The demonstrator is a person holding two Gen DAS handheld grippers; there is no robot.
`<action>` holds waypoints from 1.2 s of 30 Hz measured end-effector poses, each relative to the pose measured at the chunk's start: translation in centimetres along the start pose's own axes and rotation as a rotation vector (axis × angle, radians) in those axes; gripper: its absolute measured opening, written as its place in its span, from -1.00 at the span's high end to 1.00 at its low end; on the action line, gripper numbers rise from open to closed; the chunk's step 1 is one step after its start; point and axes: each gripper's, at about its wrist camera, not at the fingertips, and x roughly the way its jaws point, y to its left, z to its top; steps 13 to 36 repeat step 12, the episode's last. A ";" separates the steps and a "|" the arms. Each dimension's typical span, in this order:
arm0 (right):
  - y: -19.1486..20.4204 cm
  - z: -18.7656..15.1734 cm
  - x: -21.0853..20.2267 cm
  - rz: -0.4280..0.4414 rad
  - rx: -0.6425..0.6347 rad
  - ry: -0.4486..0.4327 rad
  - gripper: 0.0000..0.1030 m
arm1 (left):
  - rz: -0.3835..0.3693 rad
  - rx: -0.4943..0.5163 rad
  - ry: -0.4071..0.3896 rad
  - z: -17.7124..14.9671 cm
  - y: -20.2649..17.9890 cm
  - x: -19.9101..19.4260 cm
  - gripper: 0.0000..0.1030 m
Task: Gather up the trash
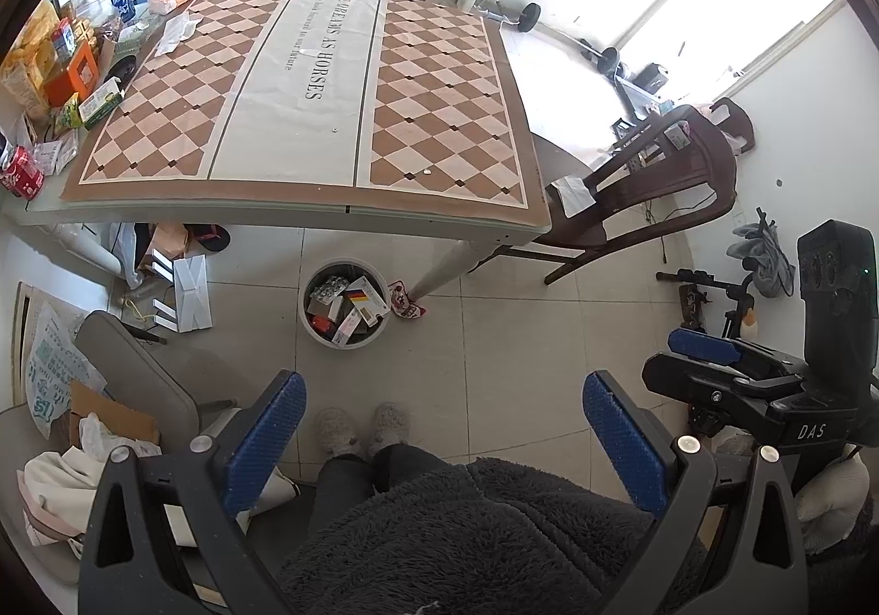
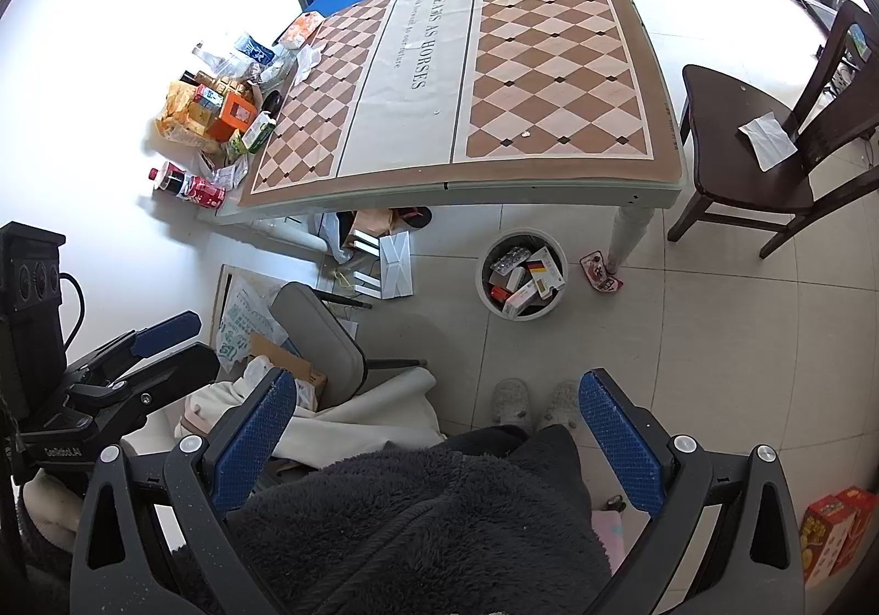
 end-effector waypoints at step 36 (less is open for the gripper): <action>0.2 -0.3 0.1 0.002 0.001 -0.003 -1.00 | 0.010 0.005 -0.005 0.2 -0.3 -0.4 -1.00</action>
